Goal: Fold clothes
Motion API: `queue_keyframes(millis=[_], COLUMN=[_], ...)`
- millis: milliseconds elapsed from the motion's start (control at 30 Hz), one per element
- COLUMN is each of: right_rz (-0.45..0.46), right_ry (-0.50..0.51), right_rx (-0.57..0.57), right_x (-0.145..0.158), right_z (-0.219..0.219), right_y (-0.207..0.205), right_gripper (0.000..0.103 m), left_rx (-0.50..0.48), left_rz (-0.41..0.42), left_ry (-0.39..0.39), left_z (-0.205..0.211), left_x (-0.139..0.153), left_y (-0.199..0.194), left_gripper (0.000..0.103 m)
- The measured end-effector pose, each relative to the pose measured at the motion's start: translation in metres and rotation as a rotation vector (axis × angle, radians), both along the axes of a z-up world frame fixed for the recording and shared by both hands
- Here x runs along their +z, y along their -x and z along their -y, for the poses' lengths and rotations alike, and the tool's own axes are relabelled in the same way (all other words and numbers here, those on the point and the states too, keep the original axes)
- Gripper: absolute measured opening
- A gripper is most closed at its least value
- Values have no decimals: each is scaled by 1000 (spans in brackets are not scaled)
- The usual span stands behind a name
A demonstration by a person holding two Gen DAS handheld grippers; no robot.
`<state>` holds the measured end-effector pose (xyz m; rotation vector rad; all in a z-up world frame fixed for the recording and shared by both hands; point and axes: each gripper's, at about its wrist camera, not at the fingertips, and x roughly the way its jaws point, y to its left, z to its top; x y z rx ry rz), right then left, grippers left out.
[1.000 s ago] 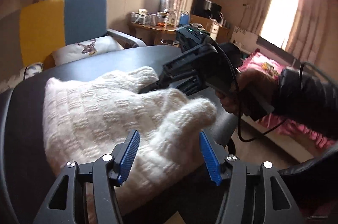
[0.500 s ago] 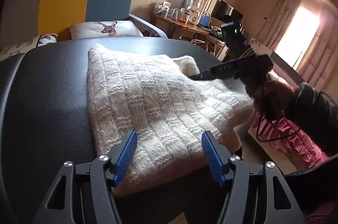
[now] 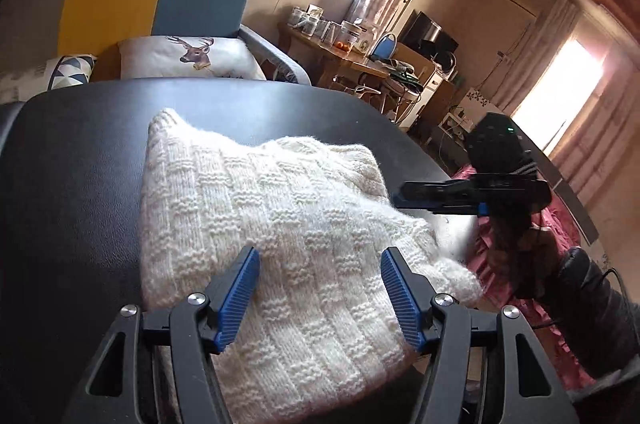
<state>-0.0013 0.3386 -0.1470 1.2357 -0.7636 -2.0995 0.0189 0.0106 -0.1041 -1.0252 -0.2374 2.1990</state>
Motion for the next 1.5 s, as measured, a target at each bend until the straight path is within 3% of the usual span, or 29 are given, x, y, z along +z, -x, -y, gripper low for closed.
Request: queue_keyframes(millis=[167, 267, 367, 500, 633, 733, 833, 967, 1300, 1433, 1500], right_rz=[11, -9, -20, -6, 114, 153, 152, 110, 36, 100, 140], right_ry=[-10, -100, -116, 33, 204, 96, 22, 108, 117, 98, 136], right_rx=[219, 290, 347, 439, 633, 726, 645, 473, -1, -33, -62], right_x=[27, 26, 17, -1, -25, -37, -51, -55, -19, -24, -35], right_z=[20, 43, 61, 86, 117, 122, 103, 83, 2, 17, 24], right_y=[-45, -55, -50, -30, -18, -33, -43, -56, -82, -64, -56], right_gripper=[54, 55, 55, 55, 57, 57, 47, 47, 53, 53, 53], left_rx=[-43, -95, -141, -220, -258, -273, -248, -209, -87, -45, -36], left_rz=[-33, -52, -67, -112, -116, -127, -162, -178, -241, -274, -287], left_ry=[64, 124, 192, 276, 355, 444, 472, 452, 334, 312, 316], left_z=[-13, -27, -42, -67, -90, -103, -110, -107, -61, -38, -32], left_x=[9, 9, 6, 5, -8, -25, -37, -39, 7, 11, 8], left_y=[29, 44, 54, 62, 76, 78, 76, 76, 41, 11, -3], left_gripper=[64, 64, 64, 63, 63, 68, 75, 77, 76, 76, 76])
